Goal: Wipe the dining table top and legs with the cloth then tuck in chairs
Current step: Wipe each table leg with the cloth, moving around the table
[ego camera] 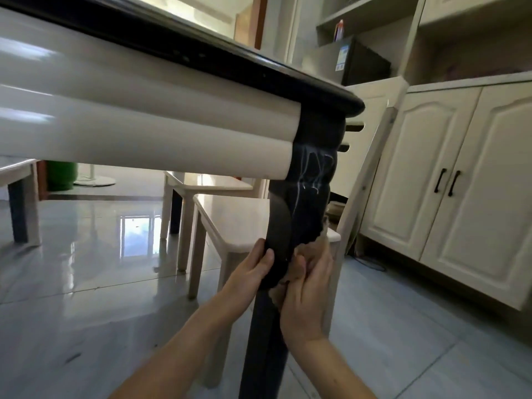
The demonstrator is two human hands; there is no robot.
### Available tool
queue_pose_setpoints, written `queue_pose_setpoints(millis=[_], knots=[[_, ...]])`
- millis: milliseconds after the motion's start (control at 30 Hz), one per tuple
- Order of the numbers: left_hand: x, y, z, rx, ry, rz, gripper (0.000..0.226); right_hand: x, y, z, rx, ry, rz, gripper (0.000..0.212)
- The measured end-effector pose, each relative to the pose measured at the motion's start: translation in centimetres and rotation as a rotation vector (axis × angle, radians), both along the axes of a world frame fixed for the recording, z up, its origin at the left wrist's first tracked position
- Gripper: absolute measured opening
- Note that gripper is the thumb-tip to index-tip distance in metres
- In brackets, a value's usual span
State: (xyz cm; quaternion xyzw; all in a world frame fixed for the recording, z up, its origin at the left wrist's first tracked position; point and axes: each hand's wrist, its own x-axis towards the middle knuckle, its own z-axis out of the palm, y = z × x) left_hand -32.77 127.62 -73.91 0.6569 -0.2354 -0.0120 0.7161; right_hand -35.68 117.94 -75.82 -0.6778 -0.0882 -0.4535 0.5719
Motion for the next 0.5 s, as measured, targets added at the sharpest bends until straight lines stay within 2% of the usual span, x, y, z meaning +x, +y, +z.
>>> queue_pose_setpoints(millis=[67,133,167,267,333,400,500], knots=[[0.5,-0.1,-0.3,-0.039,0.02,0.0,0.02,-0.1,-0.3,5.6,-0.074,-0.098,-0.058,0.063],[0.9,0.0,-0.4,-0.06,0.041,0.01,0.058,0.3,-0.3,10.8,-0.1,-0.138,-0.068,0.068],[1.2,0.1,-0.6,-0.057,0.052,0.014,0.07,0.7,-0.7,12.7,-0.088,-0.151,-0.041,0.064],[1.9,-0.1,-1.1,-0.075,0.027,0.053,0.063,1.4,-2.3,15.5,0.132,-0.121,0.144,0.034],[1.7,-0.2,-1.3,-0.049,0.036,0.042,0.058,1.3,-2.7,15.3,0.227,-0.06,0.159,0.034],[1.7,-0.3,-1.2,-0.066,0.037,0.063,0.059,1.3,-1.7,14.5,0.197,-0.056,0.154,0.03],[2.0,-0.2,-1.4,-0.136,0.067,0.078,0.06,1.1,0.0,14.0,0.054,-0.031,0.087,0.07]])
